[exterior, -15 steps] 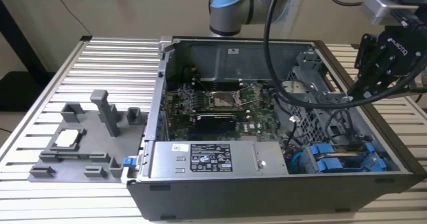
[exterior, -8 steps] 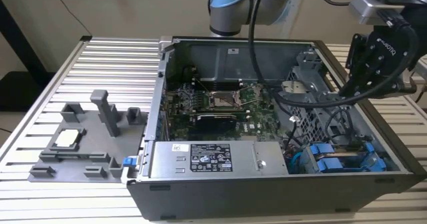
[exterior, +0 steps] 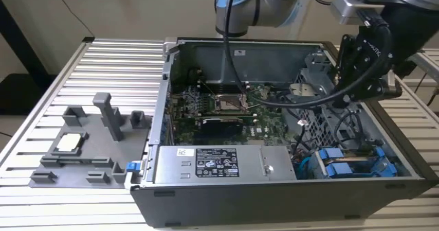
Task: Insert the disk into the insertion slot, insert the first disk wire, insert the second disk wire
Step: 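Insert the first disk wire, then insert the second disk wire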
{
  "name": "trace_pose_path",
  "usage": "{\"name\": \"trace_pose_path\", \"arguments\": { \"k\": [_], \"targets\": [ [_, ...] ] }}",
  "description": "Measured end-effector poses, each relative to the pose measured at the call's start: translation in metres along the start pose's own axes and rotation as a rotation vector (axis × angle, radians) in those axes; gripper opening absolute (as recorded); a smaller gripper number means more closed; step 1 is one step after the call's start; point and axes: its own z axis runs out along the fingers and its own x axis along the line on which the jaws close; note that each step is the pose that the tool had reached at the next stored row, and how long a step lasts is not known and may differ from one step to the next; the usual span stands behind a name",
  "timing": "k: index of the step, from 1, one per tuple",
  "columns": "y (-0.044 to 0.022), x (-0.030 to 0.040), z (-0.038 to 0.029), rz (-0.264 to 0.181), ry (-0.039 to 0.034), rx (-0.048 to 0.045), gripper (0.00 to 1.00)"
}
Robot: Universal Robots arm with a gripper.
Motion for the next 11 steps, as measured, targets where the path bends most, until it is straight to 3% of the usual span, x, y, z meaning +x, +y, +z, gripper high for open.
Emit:
{"name": "trace_pose_path", "arguments": {
  "k": [5, 11],
  "targets": [
    [0.0228, 0.0019, 0.0011, 0.0, 0.0, 0.0006, 0.27],
    [0.0245, 0.0019, 0.0011, 0.0, 0.0003, 0.0046, 0.27]
  ]
}}
